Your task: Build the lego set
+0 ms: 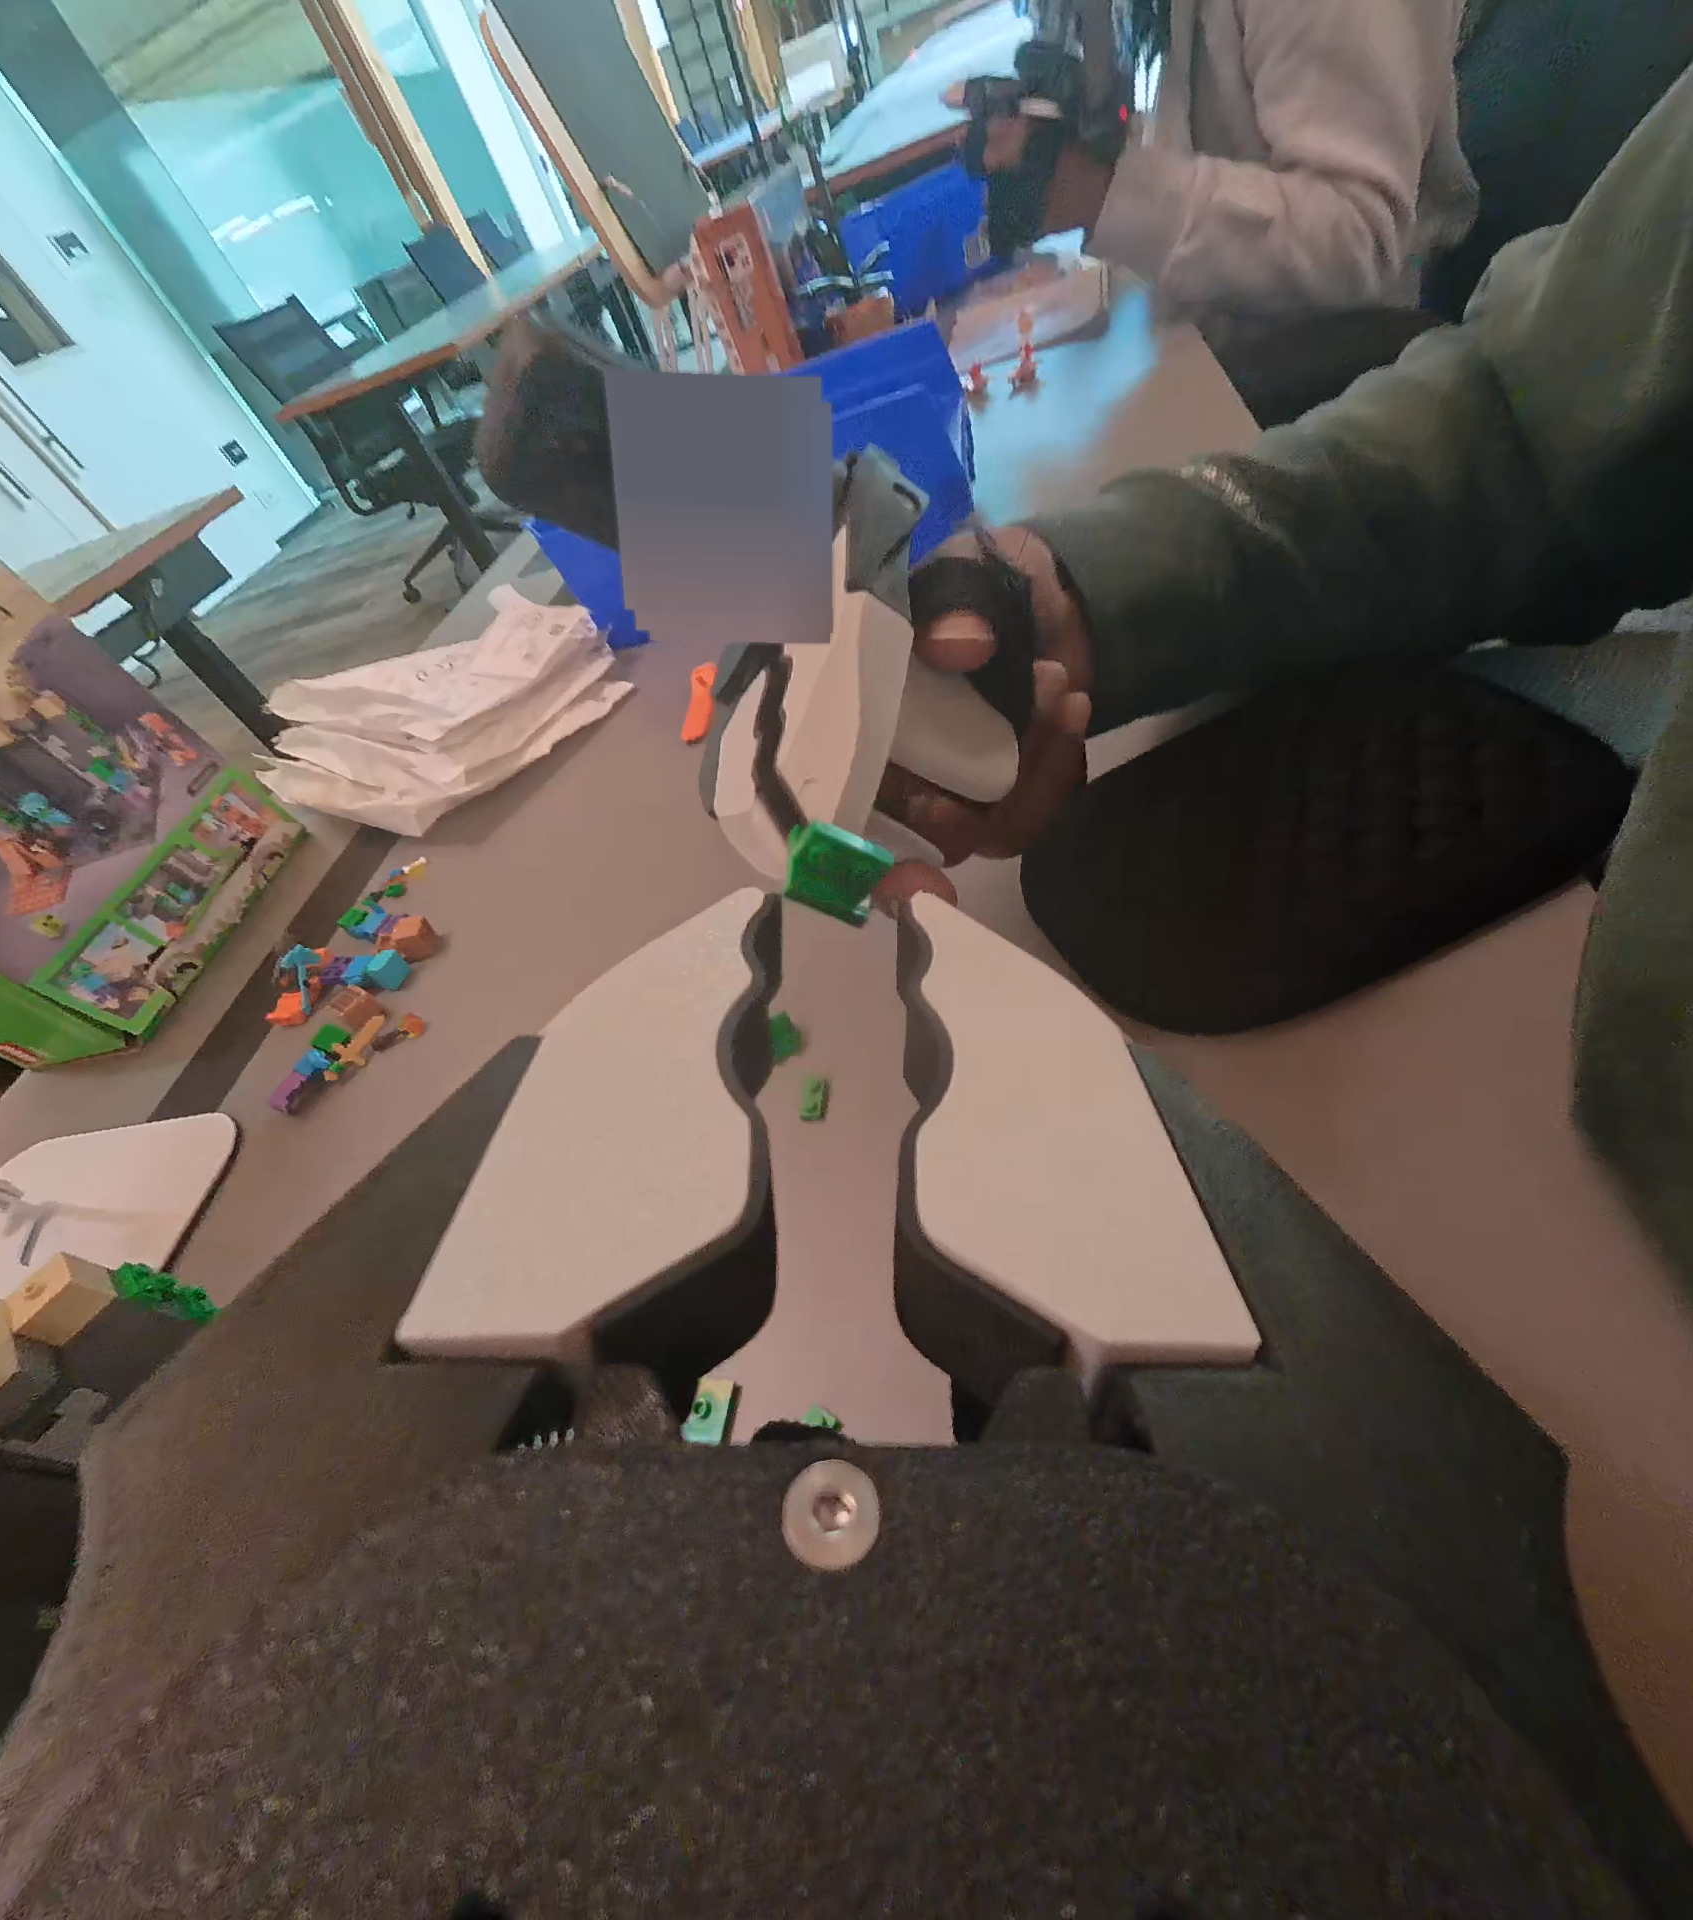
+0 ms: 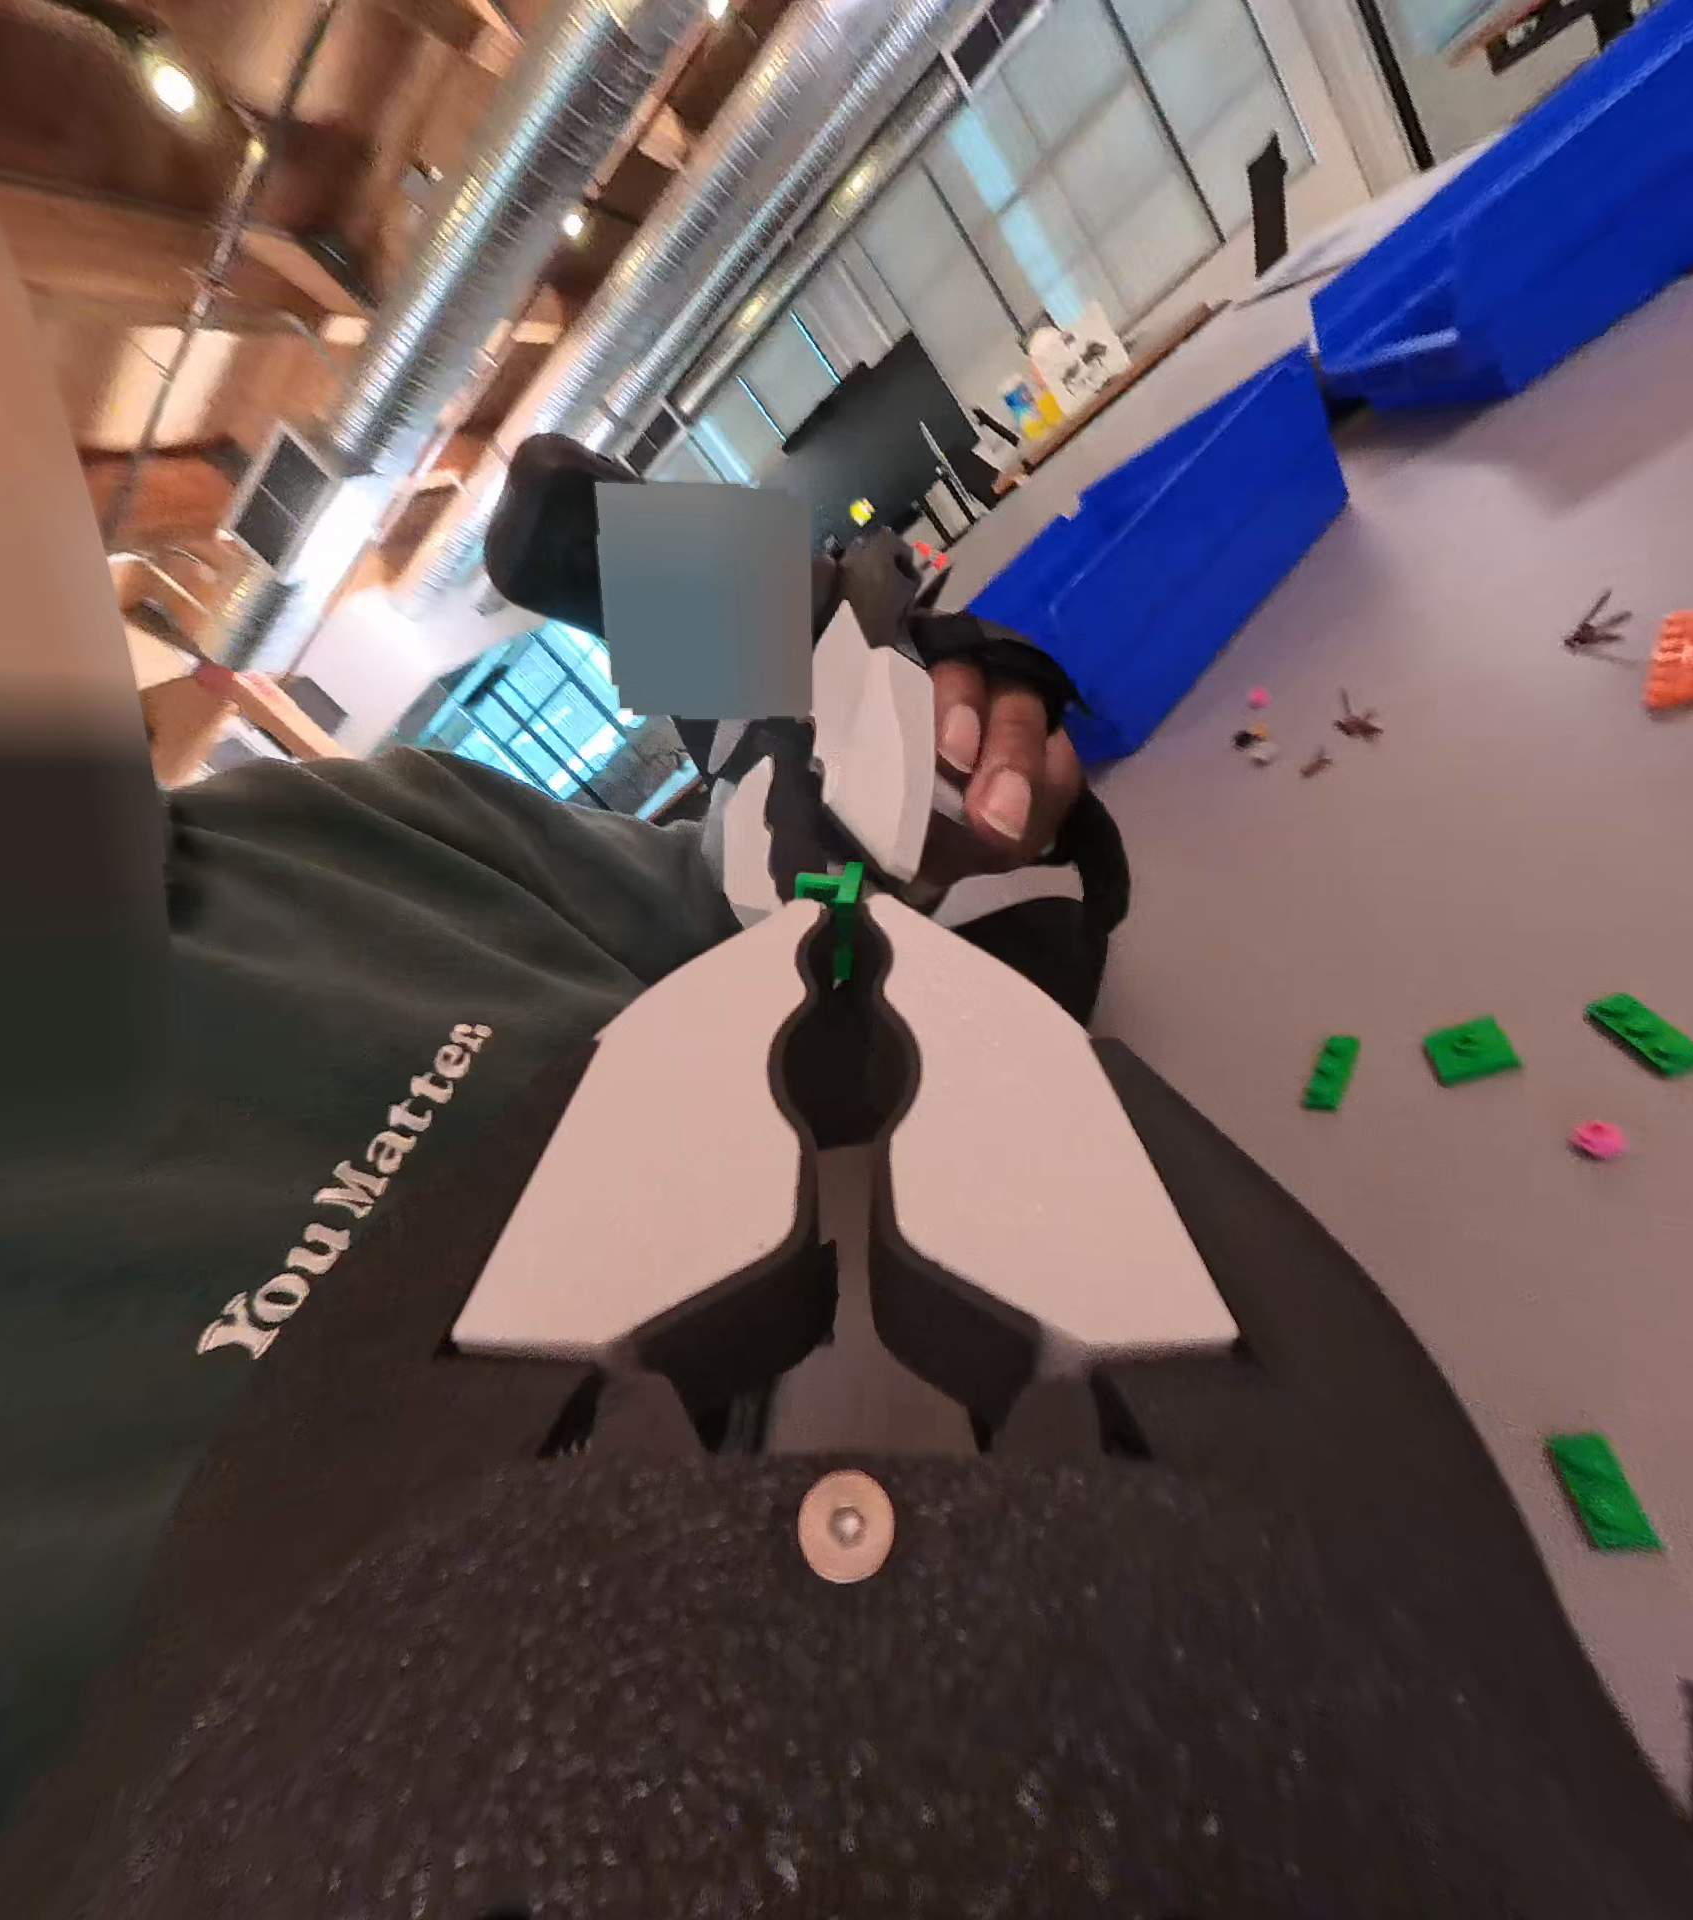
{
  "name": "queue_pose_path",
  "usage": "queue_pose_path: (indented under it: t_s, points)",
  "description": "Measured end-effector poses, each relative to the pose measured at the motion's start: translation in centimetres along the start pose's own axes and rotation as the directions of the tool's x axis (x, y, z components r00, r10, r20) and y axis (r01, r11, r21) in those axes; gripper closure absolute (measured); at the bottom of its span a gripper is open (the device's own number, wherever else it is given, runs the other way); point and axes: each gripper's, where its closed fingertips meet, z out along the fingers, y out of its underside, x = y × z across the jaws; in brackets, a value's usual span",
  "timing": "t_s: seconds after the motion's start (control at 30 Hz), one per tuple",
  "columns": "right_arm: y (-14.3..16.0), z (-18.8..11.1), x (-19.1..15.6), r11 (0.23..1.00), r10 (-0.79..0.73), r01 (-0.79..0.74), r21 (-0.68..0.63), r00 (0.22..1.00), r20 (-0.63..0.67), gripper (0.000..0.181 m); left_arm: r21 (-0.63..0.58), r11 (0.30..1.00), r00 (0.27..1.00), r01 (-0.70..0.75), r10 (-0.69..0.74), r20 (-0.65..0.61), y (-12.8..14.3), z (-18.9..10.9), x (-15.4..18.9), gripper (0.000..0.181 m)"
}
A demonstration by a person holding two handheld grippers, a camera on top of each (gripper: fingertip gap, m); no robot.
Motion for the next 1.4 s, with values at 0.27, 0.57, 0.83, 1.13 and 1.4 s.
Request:
queue_pose_path:
  t_s: [0.27,0.57,0.83,1.13,1.4]
  points:
    - [-0.5,0.6,-1.3,0.997,0.053,-0.06,0.047,0.99,0.129,0.179,0.082,0.996,0.996,-0.044,0.038,0.08,-1.5,-0.4,-0.1,0.164]
    - [-0.3,0.7,-1.0,0.996,0.08,-0.085,0.037,0.988,0.129,0.179,0.083,0.995,0.995,-0.056,0.048,0.086,-1.2,-0.4,0.1,0.165]
    - [0.3,0.6,-0.3,0.994,0.102,-0.104,0.015,0.99,0.1,0.179,0.069,0.997,0.996,-0.041,0.035,0.086,-0.4,-0.3,0.1,0.166]
    - [0.9,0.5,0.4,0.992,0.125,-0.125,-0.007,0.989,0.081,0.178,0.07,0.997,0.998,-0.005,0.0,0.069,0.5,-0.2,0.3,0.166]
    - [1.5,0.3,1.5,0.988,0.152,-0.151,-0.028,0.988,0.026,0.178,0.048,0.998,0.997,0.037,-0.04,0.065,1.4,-0.2,0.1,0.166]
